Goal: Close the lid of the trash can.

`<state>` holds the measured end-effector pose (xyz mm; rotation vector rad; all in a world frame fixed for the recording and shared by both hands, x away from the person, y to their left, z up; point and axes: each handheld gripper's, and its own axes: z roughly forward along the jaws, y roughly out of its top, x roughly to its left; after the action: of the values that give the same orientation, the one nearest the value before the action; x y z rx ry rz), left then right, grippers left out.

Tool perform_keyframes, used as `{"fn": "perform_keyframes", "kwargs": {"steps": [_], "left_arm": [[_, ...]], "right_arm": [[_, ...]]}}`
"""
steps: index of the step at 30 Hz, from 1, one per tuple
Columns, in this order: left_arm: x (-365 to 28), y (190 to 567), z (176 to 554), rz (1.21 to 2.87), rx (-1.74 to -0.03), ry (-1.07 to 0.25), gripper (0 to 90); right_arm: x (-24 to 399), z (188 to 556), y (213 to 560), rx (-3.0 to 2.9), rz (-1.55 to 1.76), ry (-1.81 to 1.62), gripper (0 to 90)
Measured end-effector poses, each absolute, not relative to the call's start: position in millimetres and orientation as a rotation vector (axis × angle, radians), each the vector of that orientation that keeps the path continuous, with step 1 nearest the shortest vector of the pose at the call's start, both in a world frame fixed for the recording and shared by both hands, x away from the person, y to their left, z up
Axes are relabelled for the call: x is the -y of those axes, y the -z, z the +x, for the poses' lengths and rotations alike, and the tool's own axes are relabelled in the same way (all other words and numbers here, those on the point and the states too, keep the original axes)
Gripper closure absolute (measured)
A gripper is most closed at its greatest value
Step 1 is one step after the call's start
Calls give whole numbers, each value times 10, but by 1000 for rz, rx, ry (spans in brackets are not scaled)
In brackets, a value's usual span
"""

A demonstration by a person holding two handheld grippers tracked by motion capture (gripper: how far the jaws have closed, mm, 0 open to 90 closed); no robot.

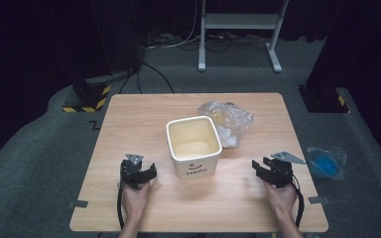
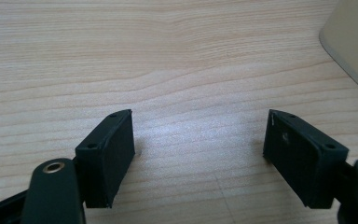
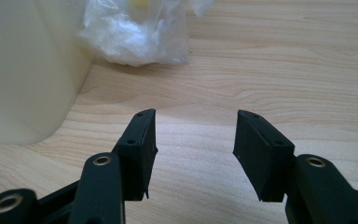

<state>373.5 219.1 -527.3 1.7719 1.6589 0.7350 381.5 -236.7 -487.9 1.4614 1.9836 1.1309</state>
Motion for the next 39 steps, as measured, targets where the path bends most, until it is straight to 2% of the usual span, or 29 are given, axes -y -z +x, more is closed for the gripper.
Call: {"fn": "perform_keyframes", "kwargs": {"steps": [28, 36, 39], "left_arm": [[-2191, 5273, 3735, 1772, -1659, -735, 245], [-2190, 5273, 3735, 1772, -1659, -736, 245], [-2190, 5273, 3734, 1773, -1659, -736, 246]], "right_arm": [[2418, 3950, 5156, -2003, 1508, -1011, 485], [2395, 3978, 5226, -2008, 1478, -950, 467], [2369, 3987, 5234, -2018, 1446, -917, 423]]}}
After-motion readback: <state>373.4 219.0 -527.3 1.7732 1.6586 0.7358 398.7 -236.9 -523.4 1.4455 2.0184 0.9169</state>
